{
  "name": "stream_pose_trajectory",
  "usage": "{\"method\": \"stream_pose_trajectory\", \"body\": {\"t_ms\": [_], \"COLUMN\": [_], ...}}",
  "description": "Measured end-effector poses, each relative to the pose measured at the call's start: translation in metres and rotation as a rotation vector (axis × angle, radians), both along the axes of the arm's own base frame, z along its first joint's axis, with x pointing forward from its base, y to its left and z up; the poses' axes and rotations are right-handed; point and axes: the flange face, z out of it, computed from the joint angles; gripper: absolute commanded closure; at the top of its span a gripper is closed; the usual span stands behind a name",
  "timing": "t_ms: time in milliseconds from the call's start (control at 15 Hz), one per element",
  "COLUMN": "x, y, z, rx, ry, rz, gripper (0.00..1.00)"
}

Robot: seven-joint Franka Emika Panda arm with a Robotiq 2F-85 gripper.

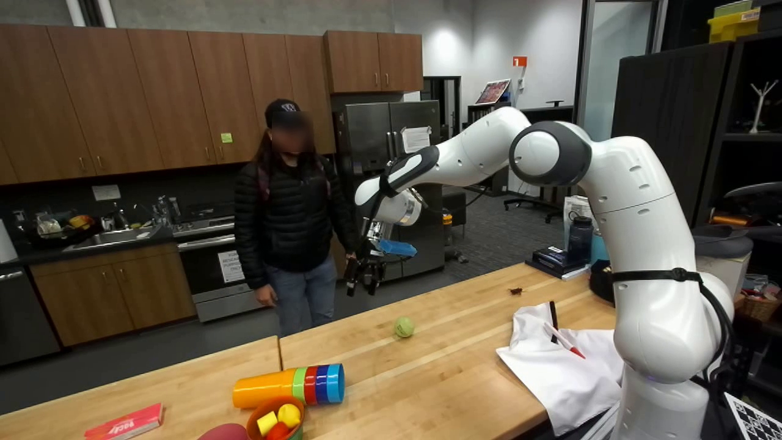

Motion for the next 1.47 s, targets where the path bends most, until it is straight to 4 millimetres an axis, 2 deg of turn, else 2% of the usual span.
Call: {"method": "stream_pose_trajectory", "body": {"t_ms": [333, 667, 867, 1200, 1467], "x": [0.0, 0.012, 0.014, 0.003, -0.003], "y": [0.001, 0.0, 0.002, 0.005, -0.019], "z": [-0.011, -0.028, -0.048, -0.089, -0.115], "rx": [-0.017, -0.046, -0.062, -0.099, -0.239], "ry": [0.016, -0.065, -0.081, -0.056, -0.058], "rz": [-0.002, -0.015, -0.015, 0.002, -0.007], "gripper": [0.0, 0.0, 0.0, 0.0, 0.0]}}
